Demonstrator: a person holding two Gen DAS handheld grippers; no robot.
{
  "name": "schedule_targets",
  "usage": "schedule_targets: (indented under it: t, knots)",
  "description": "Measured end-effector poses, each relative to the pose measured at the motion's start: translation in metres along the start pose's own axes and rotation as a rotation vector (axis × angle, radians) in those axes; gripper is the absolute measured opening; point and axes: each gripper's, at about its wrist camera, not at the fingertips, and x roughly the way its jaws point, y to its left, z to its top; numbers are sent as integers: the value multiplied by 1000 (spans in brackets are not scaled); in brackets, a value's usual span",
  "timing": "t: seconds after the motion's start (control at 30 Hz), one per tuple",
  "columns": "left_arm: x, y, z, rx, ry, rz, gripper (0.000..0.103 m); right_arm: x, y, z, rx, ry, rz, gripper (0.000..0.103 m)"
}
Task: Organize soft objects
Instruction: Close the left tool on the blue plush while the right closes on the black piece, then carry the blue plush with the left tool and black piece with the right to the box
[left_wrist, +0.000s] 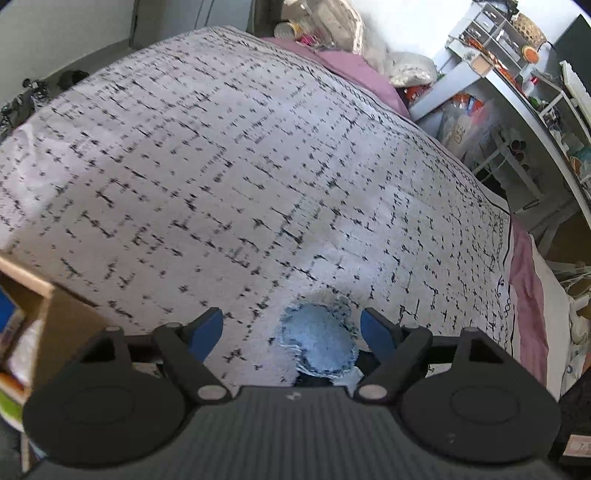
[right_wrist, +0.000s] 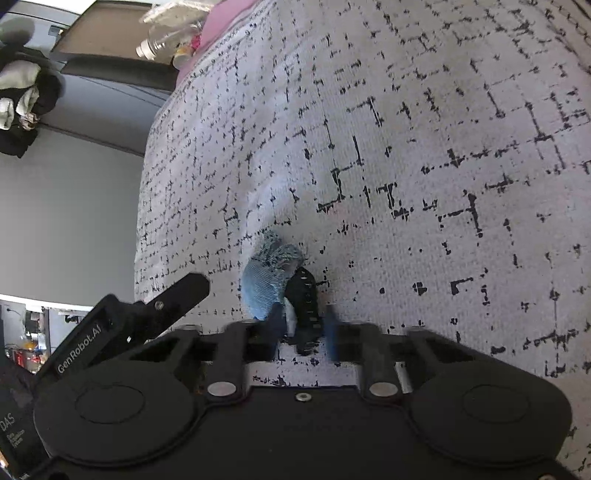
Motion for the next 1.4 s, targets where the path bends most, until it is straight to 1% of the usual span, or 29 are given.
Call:
schedule_targets:
  t: [0.3, 0.4, 0.47, 0.5, 0.57, 0.6, 0.63, 0.67, 0.73, 0.87, 1.0, 1.3, 1.4]
  knots:
    - [30, -16, -6, 23, 45, -21, 74, 5, -5, 5, -1, -11, -12, 13]
    - [38, -18, -8, 25, 70, -19, 69, 5, -7, 6, 3, -15, -13, 14]
    - [39, -19, -10, 29, 61, 0, 61, 4, -8, 7, 2, -19, -16, 13]
    - [39, -19, -11, 29, 54, 6, 59, 4, -8, 6, 3, -19, -15, 14]
    - [39, -17, -12, 29, 48, 11, 48, 3, -8, 7, 2, -21, -15, 14]
    - [39, -16, -11, 22, 48, 8, 46, 3, -9, 7, 1, -22, -14, 14]
    - [38, -14, -11, 13, 47, 3, 40, 2, -8, 7, -2, -24, -14, 13]
    - [37, -12, -10, 8, 48, 1, 35, 1, -8, 6, -4, -27, -13, 13]
    - [33, -11, -9, 6, 43, -9, 32, -2, -6, 5, -9, -34, -13, 13]
    - [20, -13, -11, 14, 12, -16, 30, -9, -3, 3, -19, -59, -10, 11]
    - [5, -15, -11, 16, -15, -25, 30, -17, -1, -1, -31, -85, -7, 10]
    - [-28, -15, -13, 42, -50, -24, 30, -39, 8, -10, -68, -144, -8, 10]
    - [-38, -14, -15, 43, -60, -24, 30, -48, 13, -13, -95, -170, 6, 10]
